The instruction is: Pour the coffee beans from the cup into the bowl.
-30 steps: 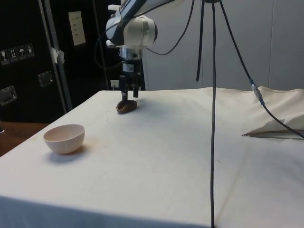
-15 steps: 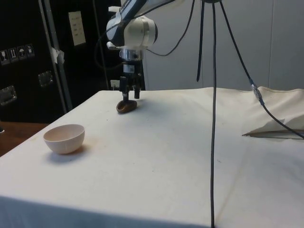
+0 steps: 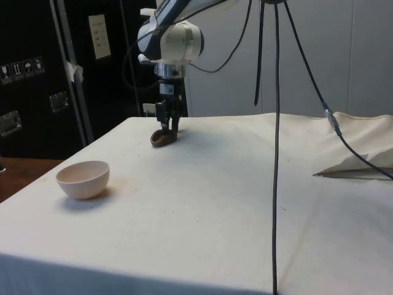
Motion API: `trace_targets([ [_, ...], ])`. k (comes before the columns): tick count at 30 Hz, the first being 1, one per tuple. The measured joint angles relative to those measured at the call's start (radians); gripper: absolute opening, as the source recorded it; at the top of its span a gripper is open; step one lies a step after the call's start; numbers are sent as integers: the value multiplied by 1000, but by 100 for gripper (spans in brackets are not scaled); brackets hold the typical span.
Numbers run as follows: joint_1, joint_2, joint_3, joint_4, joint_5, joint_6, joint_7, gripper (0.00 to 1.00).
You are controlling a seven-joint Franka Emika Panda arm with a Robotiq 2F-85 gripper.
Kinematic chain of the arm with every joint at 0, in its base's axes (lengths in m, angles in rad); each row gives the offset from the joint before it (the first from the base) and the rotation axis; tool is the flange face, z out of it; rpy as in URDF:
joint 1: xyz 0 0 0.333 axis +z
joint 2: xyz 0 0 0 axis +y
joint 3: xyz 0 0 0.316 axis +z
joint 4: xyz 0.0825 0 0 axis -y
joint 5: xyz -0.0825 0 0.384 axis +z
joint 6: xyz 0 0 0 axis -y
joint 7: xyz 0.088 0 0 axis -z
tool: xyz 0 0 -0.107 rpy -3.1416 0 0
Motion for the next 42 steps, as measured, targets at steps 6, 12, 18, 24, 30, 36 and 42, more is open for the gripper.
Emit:
trace_targets([
  [6, 0, 0, 0, 0, 0, 0, 0, 19],
  [12, 0, 0, 0, 0, 0, 0, 0, 0],
  [18, 0, 0, 0, 0, 0, 0, 0, 1],
  [24, 6, -16, -6, 1, 0, -12, 3, 1],
  [30, 18, -41, -18, -3, 0, -40, 8, 1],
  [36, 28, -59, -22, -5, 0, -56, 17, 1],
  [42, 41, -83, -28, -9, -1, -78, 28, 1],
])
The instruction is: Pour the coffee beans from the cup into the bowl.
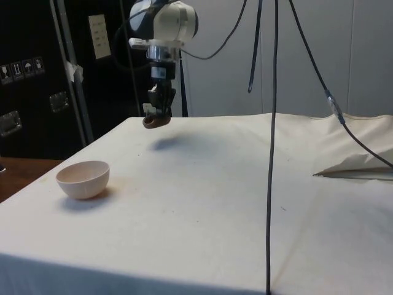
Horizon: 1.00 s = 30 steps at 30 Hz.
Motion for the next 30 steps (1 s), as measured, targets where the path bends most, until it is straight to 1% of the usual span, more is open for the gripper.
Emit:
trace_targets([
  [2, 0, 0, 0, 0, 0, 0, 0, 1],
  [6, 12, -21, -7, -1, -2, -18, 10, 1],
  [10, 16, -30, -9, -2, -4, -27, 14, 1],
  [12, 24, -45, -14, -4, -6, -43, 20, 1],
  [17, 37, -77, -20, -13, -16, -66, 31, 1],
  [19, 37, -77, -20, -13, -16, -66, 31, 1],
  [24, 47, -118, -20, -30, -33, -86, 42, 1],
  [26, 53, -137, -20, -36, -42, -97, 49, 1],
  [30, 57, -155, -20, -40, -49, -109, 55, 1],
])
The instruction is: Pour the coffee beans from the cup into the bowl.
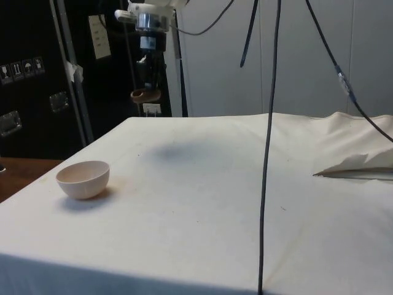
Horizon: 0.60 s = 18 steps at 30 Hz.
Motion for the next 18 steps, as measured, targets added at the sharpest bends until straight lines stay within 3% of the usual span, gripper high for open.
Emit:
trace_targets([
  [18, 49, -98, 5, -17, -66, -61, 79, 1],
])
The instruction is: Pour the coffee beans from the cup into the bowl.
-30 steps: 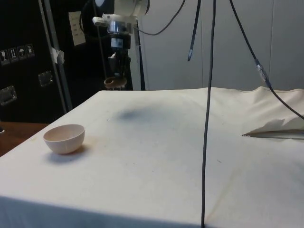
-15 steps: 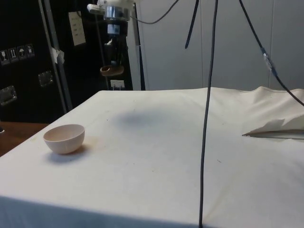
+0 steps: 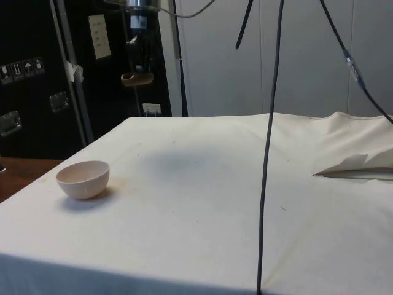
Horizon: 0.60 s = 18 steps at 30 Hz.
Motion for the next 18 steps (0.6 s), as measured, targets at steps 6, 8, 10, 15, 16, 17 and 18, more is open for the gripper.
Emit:
trace_targets([
  [6, 15, -19, 5, -2, -16, -7, 25, 1],
  [8, 23, -30, 11, -2, -29, -9, 42, 1],
  [10, 28, -36, 14, -2, -38, -11, 53, 1],
  [15, 39, -49, 25, -2, -61, -11, 79, 1],
  [16, 41, -51, 28, -2, -66, -11, 85, 1],
  [17, 43, -53, 31, -2, -71, -11, 90, 1],
  [18, 45, -55, 34, -2, -76, -11, 95, 1],
])
